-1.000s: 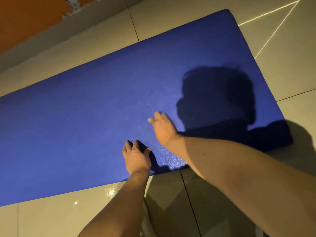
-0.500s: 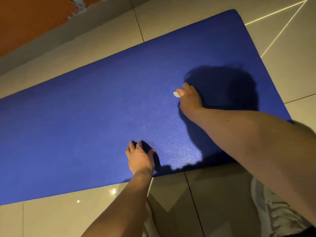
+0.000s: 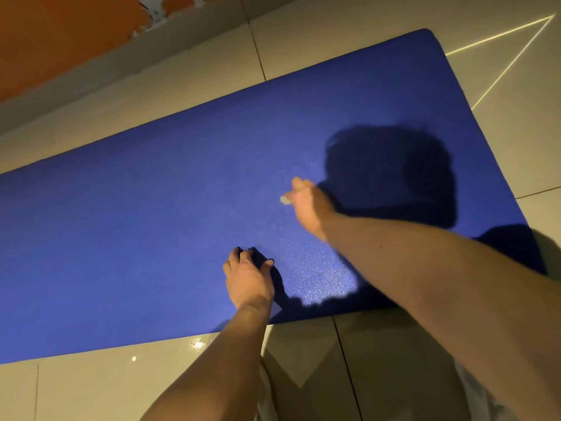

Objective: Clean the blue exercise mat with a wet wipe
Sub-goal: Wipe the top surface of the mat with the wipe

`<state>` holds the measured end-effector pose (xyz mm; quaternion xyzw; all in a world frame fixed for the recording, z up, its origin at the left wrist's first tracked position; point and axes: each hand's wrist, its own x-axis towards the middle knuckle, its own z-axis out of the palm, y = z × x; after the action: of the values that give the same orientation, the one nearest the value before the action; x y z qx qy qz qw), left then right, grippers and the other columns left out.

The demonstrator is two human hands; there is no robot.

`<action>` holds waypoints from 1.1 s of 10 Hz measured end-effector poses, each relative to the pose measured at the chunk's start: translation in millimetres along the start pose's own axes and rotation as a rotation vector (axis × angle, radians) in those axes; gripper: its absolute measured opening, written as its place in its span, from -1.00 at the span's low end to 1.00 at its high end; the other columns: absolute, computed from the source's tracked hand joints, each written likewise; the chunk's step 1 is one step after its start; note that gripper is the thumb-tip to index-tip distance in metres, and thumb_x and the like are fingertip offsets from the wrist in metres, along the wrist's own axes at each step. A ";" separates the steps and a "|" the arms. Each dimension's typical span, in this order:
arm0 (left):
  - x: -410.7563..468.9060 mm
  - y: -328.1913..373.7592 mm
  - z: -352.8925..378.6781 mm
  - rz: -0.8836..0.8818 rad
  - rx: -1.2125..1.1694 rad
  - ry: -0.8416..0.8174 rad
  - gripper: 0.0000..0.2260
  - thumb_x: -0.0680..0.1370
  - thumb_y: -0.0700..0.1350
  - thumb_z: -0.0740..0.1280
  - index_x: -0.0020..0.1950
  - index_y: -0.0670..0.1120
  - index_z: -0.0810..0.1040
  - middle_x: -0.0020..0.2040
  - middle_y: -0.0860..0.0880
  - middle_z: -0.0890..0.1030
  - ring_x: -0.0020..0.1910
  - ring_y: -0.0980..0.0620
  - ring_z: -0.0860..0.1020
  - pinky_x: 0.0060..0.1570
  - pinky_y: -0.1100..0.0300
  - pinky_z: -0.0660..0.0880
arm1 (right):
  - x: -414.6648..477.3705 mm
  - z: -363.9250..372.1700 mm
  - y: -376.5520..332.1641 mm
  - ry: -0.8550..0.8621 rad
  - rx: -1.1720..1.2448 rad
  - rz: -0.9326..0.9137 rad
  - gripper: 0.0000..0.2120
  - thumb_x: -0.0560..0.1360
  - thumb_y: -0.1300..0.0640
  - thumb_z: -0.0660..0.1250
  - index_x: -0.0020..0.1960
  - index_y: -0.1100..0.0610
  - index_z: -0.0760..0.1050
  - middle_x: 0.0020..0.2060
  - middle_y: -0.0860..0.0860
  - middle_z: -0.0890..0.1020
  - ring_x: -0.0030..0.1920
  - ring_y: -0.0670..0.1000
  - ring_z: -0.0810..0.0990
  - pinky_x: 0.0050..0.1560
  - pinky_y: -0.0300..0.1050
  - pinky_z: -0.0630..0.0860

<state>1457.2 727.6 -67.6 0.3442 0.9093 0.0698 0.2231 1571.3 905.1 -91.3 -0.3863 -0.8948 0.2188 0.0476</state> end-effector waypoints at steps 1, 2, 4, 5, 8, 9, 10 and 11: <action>5.9 1.1 -2.9 -0.016 -0.022 -0.003 -0.55 0.58 0.05 0.39 0.42 -0.07 0.45 0.54 -0.04 0.26 0.48 -0.06 0.17 0.38 0.02 0.31 | 9.9 -24.8 51.0 0.093 0.033 0.260 -0.82 0.63 0.30 0.21 0.18 0.22 0.52 0.08 0.16 0.44 0.13 0.24 0.47 0.03 0.10 0.40; 10.4 -0.5 -3.3 -0.011 -0.037 -0.001 -0.51 0.57 0.03 0.41 0.46 -0.07 0.41 0.55 -0.05 0.24 0.49 -0.06 0.14 0.38 0.01 0.30 | 10.6 -25.9 57.9 0.142 0.074 0.352 -0.92 0.64 0.28 0.23 0.00 0.19 0.49 0.13 0.25 0.47 0.11 0.27 0.48 0.04 0.12 0.43; 18.6 -2.2 -0.8 0.009 -0.024 -0.022 -0.42 0.57 0.05 0.39 0.55 -0.03 0.31 0.58 -0.07 0.15 0.52 -0.08 0.07 0.46 0.00 0.23 | 18.9 20.7 -28.2 0.069 0.008 0.138 -0.71 0.63 0.23 0.18 0.32 0.09 0.47 0.20 0.14 0.51 0.22 0.18 0.47 0.14 0.00 0.40; 20.7 -3.2 -2.5 0.017 -0.004 -0.032 -0.40 0.57 0.07 0.39 0.56 -0.02 0.30 0.58 -0.07 0.15 0.51 -0.09 0.07 0.45 -0.02 0.26 | 1.8 27.5 -84.1 -0.118 -0.004 -0.064 -0.61 0.61 0.17 0.26 0.43 0.08 0.41 0.28 0.06 0.44 0.31 0.07 0.40 0.33 -0.11 0.35; 43.3 -7.9 -3.0 0.084 -0.023 0.016 -0.42 0.52 0.05 0.46 0.47 -0.09 0.39 0.56 -0.08 0.21 0.50 -0.10 0.13 0.46 -0.01 0.26 | 37.8 -26.3 49.9 0.051 0.023 0.226 -0.80 0.63 0.32 0.18 0.21 0.25 0.51 0.19 0.21 0.44 0.16 0.24 0.46 -0.02 0.03 0.39; 50.4 -9.3 -3.1 0.097 0.017 0.004 -0.36 0.50 0.09 0.48 0.50 -0.09 0.37 0.57 -0.08 0.20 0.51 -0.11 0.12 0.48 -0.02 0.24 | 36.1 -17.6 33.5 0.127 0.075 0.320 -0.75 0.62 0.35 0.17 0.25 0.29 0.51 0.19 0.25 0.47 0.17 0.29 0.47 0.08 0.13 0.43; 53.8 -9.3 -4.7 0.094 0.047 -0.013 -0.35 0.50 0.09 0.48 0.52 -0.07 0.34 0.58 -0.07 0.18 0.52 -0.11 0.10 0.47 -0.05 0.25 | 26.9 -0.7 -9.1 -0.008 0.066 0.171 -0.69 0.63 0.30 0.15 0.29 0.20 0.56 0.19 0.25 0.49 0.19 0.28 0.47 0.17 0.11 0.41; 55.8 -3.2 -6.8 0.059 0.073 -0.040 -0.37 0.51 0.08 0.46 0.51 -0.05 0.33 0.57 -0.05 0.17 0.52 -0.11 0.09 0.44 -0.08 0.29 | 36.6 -9.2 -21.2 -0.066 0.145 0.072 -0.63 0.66 0.24 0.11 0.43 0.06 0.44 0.01 0.10 0.42 0.21 0.13 0.48 0.18 -0.09 0.37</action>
<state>1415.2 762.0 -82.4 0.3801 0.8961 0.0361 0.2261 1533.9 921.6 -77.0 -0.4063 -0.8632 0.2974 0.0379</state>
